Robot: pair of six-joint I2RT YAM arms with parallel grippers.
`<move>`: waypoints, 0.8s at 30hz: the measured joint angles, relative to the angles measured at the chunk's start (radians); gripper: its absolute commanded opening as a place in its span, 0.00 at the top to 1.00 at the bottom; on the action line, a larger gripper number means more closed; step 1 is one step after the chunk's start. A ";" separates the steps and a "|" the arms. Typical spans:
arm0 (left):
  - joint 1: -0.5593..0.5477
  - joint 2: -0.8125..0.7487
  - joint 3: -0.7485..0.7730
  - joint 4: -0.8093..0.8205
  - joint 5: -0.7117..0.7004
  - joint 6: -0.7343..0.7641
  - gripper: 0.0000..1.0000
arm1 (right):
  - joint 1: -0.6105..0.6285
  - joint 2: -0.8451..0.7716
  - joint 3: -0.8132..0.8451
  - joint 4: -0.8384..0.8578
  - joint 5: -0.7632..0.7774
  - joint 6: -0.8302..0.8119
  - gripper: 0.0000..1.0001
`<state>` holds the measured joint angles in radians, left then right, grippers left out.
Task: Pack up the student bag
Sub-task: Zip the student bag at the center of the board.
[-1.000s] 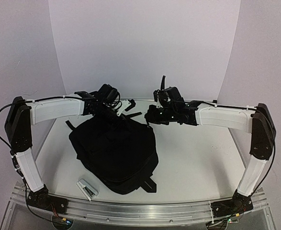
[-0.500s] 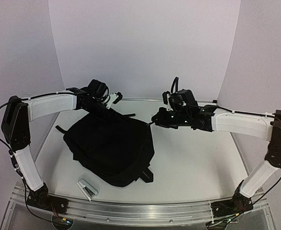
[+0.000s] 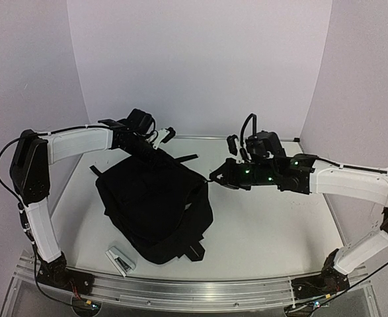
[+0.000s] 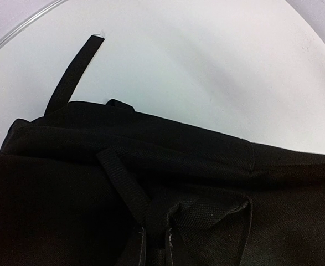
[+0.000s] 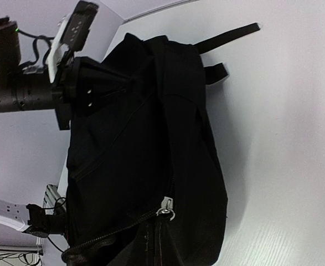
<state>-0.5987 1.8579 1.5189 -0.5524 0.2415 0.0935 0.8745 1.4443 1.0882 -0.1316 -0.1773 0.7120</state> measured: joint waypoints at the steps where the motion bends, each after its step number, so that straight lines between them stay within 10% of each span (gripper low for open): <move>1: 0.000 0.010 0.010 -0.004 0.001 -0.005 1.00 | 0.021 -0.001 0.000 0.000 0.010 0.006 1.00; 7: -0.002 0.036 0.031 -0.021 -0.007 -0.020 0.95 | 0.120 -0.002 0.008 0.004 0.103 0.048 1.00; 14: 0.004 0.023 0.021 -0.010 0.008 -0.044 0.39 | 0.137 -0.034 0.011 -0.004 0.207 0.075 1.00; 24: -0.111 -0.191 -0.060 0.099 0.027 -0.140 0.35 | 0.117 0.008 0.064 -0.016 0.199 0.070 1.00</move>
<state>-0.7101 1.6670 1.4588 -0.4537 0.2684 -0.0466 0.9914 1.4518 1.1526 -0.1471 0.0217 0.7819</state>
